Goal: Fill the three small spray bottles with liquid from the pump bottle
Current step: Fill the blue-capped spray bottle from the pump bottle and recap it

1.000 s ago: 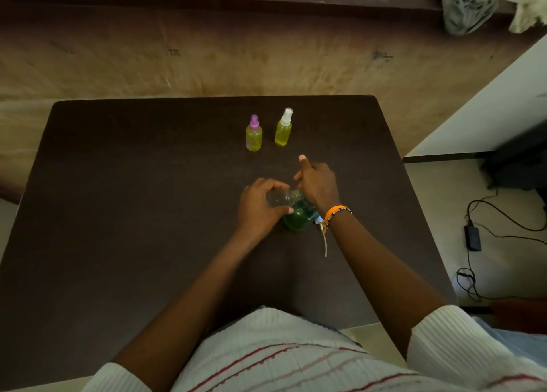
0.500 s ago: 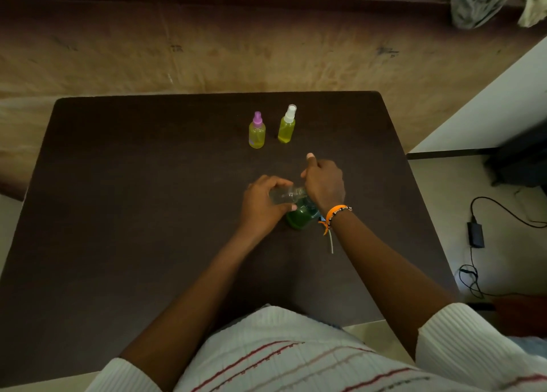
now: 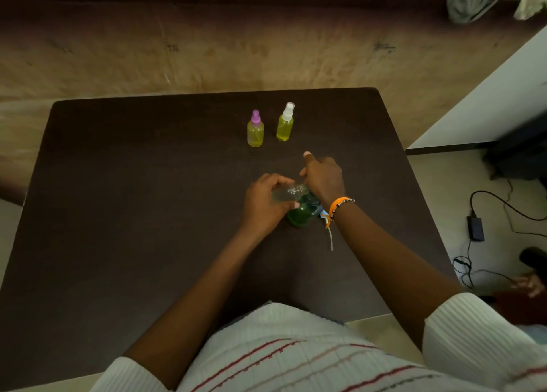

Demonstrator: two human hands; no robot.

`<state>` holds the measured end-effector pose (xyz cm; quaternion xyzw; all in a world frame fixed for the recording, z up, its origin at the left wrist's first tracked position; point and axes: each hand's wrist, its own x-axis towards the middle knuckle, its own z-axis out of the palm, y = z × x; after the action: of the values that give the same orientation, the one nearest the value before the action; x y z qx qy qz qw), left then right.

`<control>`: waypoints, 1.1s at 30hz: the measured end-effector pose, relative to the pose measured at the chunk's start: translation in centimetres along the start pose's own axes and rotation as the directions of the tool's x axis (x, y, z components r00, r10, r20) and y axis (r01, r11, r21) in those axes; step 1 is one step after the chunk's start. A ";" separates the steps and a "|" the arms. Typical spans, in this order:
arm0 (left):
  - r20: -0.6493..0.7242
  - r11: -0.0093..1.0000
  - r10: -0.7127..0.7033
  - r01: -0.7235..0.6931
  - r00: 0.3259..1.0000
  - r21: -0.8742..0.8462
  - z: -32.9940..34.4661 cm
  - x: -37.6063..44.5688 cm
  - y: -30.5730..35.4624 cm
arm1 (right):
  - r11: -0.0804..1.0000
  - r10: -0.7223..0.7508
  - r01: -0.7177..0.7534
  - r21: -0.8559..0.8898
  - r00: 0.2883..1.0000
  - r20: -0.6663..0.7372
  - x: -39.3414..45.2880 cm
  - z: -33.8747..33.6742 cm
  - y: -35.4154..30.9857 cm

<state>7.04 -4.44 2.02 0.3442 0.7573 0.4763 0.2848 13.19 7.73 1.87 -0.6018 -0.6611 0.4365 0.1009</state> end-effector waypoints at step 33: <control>-0.004 1.000 0.022 -0.022 1.000 -0.010 0.1 -0.3 0.1 | 0.998 0.053 -0.046 -0.042 0.979 0.198 -0.4 -0.8 -1.0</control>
<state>7.31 -4.55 2.06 0.3502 0.7515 0.4842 0.2796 13.11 7.87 3.19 -0.5733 -0.6607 0.4844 0.0121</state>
